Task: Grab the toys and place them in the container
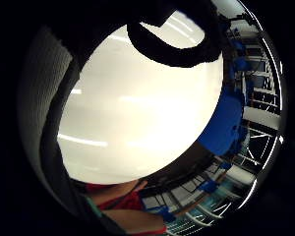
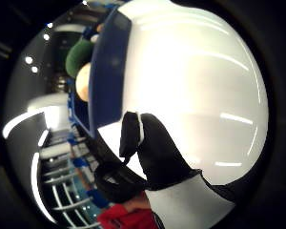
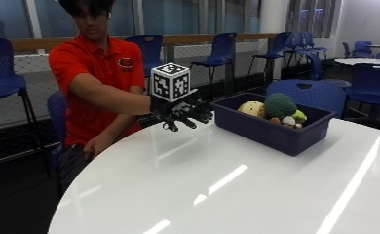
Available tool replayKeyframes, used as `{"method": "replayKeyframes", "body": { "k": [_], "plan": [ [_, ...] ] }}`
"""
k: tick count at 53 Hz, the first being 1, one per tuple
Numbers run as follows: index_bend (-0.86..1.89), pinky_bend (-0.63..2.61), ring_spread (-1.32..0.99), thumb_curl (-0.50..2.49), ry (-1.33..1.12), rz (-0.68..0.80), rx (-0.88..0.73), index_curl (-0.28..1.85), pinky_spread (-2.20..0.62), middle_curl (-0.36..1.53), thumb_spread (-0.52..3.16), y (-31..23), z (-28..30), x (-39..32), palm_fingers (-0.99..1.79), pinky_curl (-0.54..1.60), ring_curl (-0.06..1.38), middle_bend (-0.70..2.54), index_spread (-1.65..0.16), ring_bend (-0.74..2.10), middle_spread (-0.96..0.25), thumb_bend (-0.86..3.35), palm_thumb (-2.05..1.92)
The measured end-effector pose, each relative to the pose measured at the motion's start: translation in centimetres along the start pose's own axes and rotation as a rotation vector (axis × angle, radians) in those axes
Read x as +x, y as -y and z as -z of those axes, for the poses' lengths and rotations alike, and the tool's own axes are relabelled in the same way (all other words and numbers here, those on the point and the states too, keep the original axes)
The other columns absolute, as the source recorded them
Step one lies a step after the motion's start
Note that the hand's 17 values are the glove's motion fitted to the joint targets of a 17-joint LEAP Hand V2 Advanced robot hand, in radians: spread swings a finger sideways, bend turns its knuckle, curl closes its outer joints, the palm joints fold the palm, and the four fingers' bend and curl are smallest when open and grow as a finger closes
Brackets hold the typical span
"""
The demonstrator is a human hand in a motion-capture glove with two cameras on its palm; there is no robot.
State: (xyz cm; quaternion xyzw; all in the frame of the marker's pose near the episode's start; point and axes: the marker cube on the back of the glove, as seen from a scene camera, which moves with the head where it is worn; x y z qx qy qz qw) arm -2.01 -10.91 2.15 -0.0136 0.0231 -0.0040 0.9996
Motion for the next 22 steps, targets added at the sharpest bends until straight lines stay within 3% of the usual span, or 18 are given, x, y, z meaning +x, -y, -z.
{"method": "replayKeyframes", "body": {
  "k": [22],
  "plan": [
    [0.15,0.79,0.02,0.21,0.033,0.011,0.018,0.27,0.09,0.19,1.21,-0.62,0.61,0.95,-0.23,0.33,0.16,0.12,-0.31,0.15,-0.03,-0.04,-0.05]
  ]
}}
